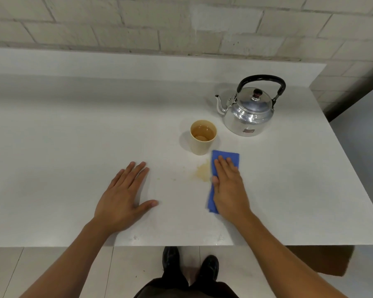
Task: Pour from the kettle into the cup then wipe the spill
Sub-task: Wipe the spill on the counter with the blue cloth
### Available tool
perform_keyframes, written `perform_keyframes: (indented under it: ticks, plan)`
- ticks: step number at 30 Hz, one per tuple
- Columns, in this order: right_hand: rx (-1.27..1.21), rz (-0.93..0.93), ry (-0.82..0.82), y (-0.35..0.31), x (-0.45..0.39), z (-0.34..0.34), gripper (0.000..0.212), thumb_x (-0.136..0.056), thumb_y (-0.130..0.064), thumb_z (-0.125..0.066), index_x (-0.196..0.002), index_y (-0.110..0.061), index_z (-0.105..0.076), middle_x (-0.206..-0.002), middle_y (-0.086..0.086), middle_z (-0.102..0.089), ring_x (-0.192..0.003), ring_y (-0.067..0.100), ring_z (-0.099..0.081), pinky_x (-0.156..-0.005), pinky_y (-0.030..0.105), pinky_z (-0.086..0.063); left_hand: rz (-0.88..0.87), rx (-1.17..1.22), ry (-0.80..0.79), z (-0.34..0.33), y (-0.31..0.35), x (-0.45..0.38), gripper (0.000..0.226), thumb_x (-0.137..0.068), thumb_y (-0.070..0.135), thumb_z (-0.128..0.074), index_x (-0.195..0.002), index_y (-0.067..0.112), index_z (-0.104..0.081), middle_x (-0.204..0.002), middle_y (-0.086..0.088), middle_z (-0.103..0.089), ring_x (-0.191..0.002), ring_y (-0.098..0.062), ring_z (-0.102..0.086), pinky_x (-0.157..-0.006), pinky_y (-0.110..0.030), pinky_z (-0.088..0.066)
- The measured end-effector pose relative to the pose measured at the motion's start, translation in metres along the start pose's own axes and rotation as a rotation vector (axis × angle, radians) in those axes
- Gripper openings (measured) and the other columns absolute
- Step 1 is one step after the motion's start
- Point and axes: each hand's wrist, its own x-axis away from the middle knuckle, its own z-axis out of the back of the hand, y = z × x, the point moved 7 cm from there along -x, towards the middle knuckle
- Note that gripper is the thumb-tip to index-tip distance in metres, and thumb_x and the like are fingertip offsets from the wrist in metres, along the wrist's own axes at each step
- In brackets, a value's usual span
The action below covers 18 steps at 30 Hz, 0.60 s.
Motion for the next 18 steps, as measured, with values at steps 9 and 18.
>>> perform_keyframes:
  ticks: [9,18]
  plan:
    - [0.149,0.151,-0.117,0.023,0.058,0.005,0.053,-0.106,-0.035,-0.027,-0.158,-0.022,-0.028,-0.165,-0.01,-0.022,-0.155,0.014,-0.011,-0.125,0.036,-0.015,-0.063,0.053,-0.039,0.003,-0.005,0.002,0.109,-0.085,0.089,-0.044,-0.167,0.026,-0.008,-0.174,0.017,0.004,-0.161,-0.008,0.007,-0.128,-0.03,0.002]
    - [0.23,0.055,-0.053,-0.029,0.015,-0.026,0.056,-0.107,-0.025,-0.036,-0.159,-0.005,-0.023,-0.168,0.011,-0.019,-0.155,0.033,-0.01,-0.126,0.042,-0.009,-0.023,0.073,-0.025,0.016,-0.029,0.01,0.11,-0.084,0.089,-0.044,-0.167,0.025,-0.01,-0.174,0.017,-0.003,-0.16,-0.004,0.004,-0.129,-0.031,-0.008]
